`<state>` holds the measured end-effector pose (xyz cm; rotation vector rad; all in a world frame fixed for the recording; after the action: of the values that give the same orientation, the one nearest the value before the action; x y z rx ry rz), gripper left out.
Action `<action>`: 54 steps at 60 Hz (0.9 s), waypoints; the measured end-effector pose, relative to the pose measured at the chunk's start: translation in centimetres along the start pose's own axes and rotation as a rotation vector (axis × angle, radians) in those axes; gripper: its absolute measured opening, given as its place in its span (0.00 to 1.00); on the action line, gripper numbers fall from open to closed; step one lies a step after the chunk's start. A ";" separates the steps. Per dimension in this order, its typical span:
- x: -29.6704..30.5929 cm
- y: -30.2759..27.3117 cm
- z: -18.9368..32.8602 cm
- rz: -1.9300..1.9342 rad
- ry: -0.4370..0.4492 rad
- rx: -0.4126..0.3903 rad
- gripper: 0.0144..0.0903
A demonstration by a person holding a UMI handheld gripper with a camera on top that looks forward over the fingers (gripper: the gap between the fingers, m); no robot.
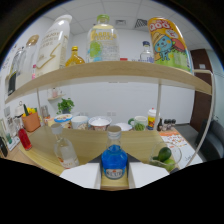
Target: Make me a cup of Mount Fuji.
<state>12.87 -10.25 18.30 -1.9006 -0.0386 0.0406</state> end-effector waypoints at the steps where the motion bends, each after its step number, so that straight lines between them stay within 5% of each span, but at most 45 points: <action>1: 0.0 0.0 0.0 -0.002 -0.002 0.000 0.30; 24: -0.8 1.1 -5.5 0.054 -0.027 -0.008 0.28; 41: -1.9 10.0 -8.8 -0.020 0.054 -0.129 0.28; 54: -1.2 10.2 -8.9 -0.499 0.147 -0.144 0.28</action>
<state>12.14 -22.06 11.53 -1.9820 -0.4229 -0.4506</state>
